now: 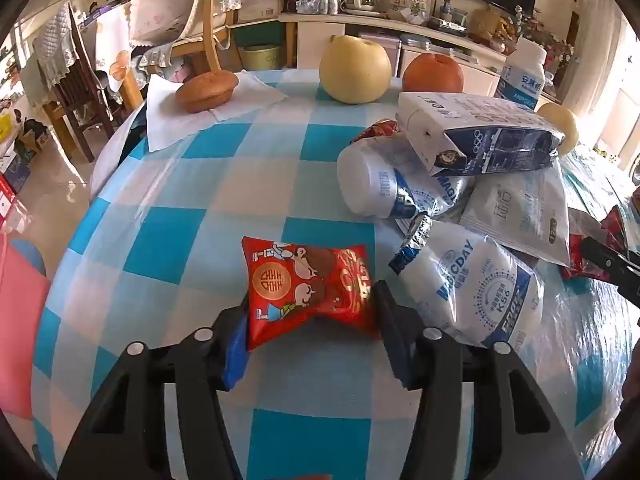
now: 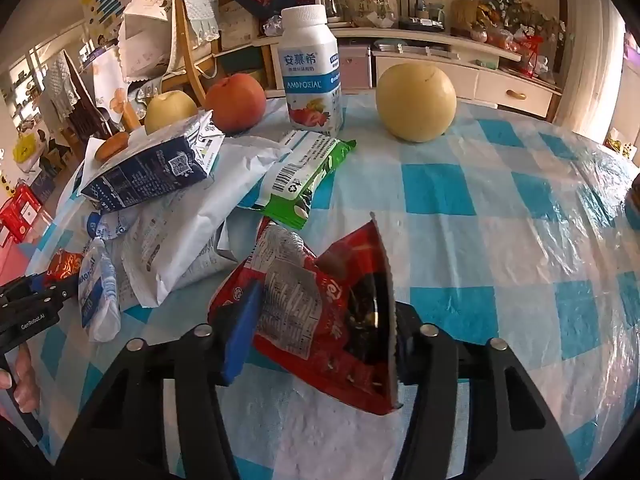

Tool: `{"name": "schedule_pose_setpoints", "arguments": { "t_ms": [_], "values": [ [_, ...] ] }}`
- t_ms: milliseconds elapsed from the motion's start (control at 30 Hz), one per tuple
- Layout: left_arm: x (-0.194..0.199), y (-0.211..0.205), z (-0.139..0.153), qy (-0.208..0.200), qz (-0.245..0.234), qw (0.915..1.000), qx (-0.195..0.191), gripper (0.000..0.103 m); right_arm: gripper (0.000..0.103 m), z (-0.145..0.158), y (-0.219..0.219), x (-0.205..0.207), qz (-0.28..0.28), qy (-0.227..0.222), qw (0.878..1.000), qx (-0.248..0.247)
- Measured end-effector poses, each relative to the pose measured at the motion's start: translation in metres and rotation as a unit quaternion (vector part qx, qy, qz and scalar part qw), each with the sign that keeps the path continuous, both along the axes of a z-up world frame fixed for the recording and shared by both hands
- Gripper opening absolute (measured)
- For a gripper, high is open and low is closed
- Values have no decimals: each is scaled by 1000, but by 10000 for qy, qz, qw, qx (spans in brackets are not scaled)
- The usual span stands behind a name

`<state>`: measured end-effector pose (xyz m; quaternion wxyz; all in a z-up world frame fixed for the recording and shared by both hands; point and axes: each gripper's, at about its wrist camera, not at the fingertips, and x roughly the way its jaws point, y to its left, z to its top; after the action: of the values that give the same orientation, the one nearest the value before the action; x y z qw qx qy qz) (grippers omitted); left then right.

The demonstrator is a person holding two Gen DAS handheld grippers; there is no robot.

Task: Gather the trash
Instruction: 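Grasp the red snack wrapper with the left gripper while the right gripper holds a red wrapper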

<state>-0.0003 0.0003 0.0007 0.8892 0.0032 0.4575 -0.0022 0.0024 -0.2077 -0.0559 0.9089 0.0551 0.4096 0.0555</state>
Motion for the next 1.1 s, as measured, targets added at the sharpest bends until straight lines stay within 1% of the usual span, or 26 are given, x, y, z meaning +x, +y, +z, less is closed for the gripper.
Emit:
{"name": "schedule_pose_setpoints", "arguments": {
  "t_ms": [67,100,167,200,233,300,367,400,467,533,567,633,733,1000,1100],
  "values": [
    [0,1,0,-1,35,10000,33,54,53,-1,1,2,10,50,10000,19],
    [0,1,-1,-3,52,10000,48,54,56,-2,1,3,25,101,9999,23],
    [-6,-2,1,-83,44,9999,73,53,67,-6,4,7,122,214,9996,112],
    [-4,1,1,-67,29,10000,40,52,81,-5,6,9,234,185,9995,140],
    [-5,6,2,-74,34,10000,3,52,90,-6,11,10,306,173,9994,27],
    [-7,9,6,-125,42,9999,44,50,91,-10,23,9,329,135,9989,-314],
    [-5,8,8,-126,54,9999,78,49,87,-9,24,9,308,104,9988,-374],
    [-5,9,10,-140,59,9999,82,49,82,-8,21,10,281,79,9991,-316],
    [-6,9,11,-149,62,9998,102,48,77,-8,15,11,247,68,9994,-222],
    [-6,9,12,-157,69,9998,104,48,67,-6,8,9,196,36,9996,-190],
    [-7,10,14,-170,75,9998,116,47,65,-4,5,9,172,11,9997,-174],
    [-9,8,19,-219,76,9996,169,47,52,-2,7,4,178,-66,9996,-215],
    [-11,7,23,-294,98,9993,200,46,38,4,7,6,214,-66,9997,-112],
    [-9,11,27,-346,130,9993,102,46,19,7,-11,3,380,3,9972,642],
    [-11,10,30,-393,124,9991,96,46,17,11,-12,-1,418,-17,9963,755]
  ]
}}
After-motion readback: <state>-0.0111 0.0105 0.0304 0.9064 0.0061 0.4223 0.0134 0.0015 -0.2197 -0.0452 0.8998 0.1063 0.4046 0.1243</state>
